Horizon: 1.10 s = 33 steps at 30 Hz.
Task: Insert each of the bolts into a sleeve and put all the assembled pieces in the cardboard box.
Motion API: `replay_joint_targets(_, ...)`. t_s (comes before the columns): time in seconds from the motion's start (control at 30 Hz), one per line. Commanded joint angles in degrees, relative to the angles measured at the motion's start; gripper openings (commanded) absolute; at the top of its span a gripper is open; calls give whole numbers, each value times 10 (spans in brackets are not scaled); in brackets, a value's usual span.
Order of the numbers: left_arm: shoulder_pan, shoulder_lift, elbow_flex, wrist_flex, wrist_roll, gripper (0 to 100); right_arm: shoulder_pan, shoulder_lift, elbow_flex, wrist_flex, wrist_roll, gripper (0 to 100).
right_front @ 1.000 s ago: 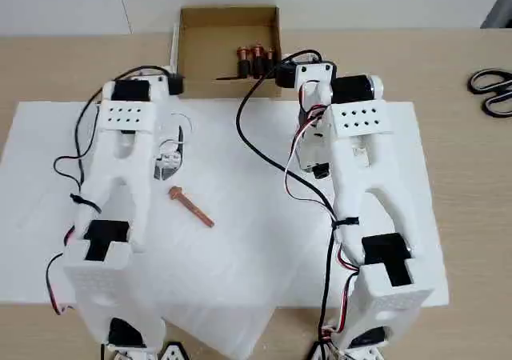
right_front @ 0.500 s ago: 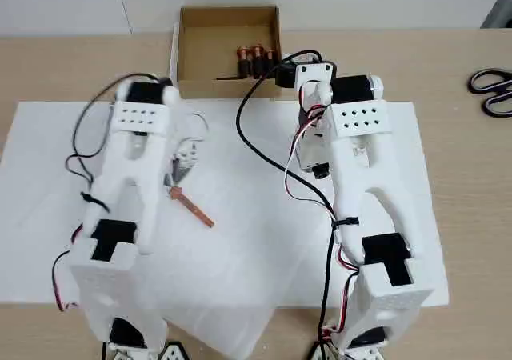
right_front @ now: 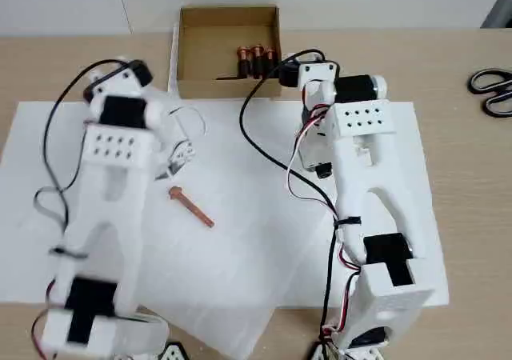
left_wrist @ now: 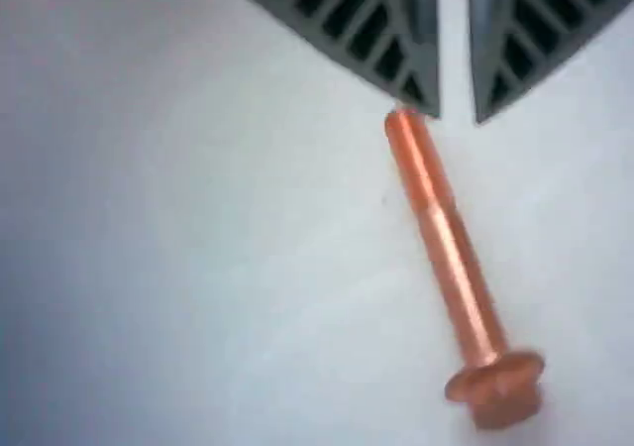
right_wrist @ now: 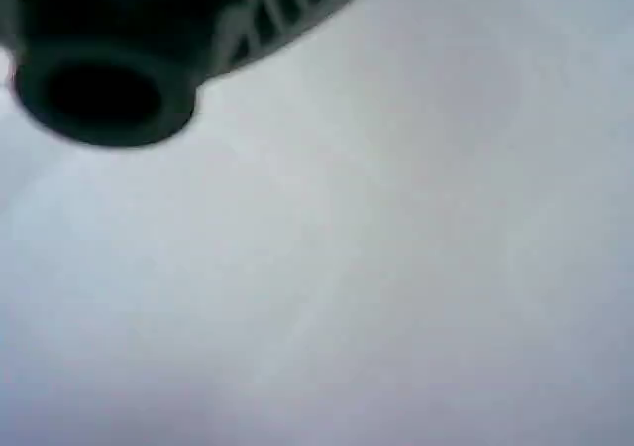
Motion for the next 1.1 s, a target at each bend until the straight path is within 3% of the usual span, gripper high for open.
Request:
replay_joint_targets(0.0, 0, -91, 75, -28, 22, 7, 7, -36, -29, 7, 6, 4)
replay_joint_targets(0.23, 3, -21, 261, -258, 46, 8, 7, -36, -29, 7, 6, 4)
replay_joint_targets(0.37, 4, 71, 250, -287, 81, 8, 7, -36, -29, 7, 6, 4)
replay_joint_targets(0.47, 1, 133, 209, -264, 138, 8, 7, -36, -29, 7, 6, 4)
replay_joint_targets(0.63, 3, 197, 127, -189, 171, 8, 7, -36, -29, 7, 6, 4)
replay_joint_targets(0.93, 1, 202, -32, -1, 175, 8, 7, -36, -29, 7, 6, 4)
replay_joint_targets(1.07, 4, 205, -50, 10, 174, 8, 7, -36, -29, 7, 6, 4)
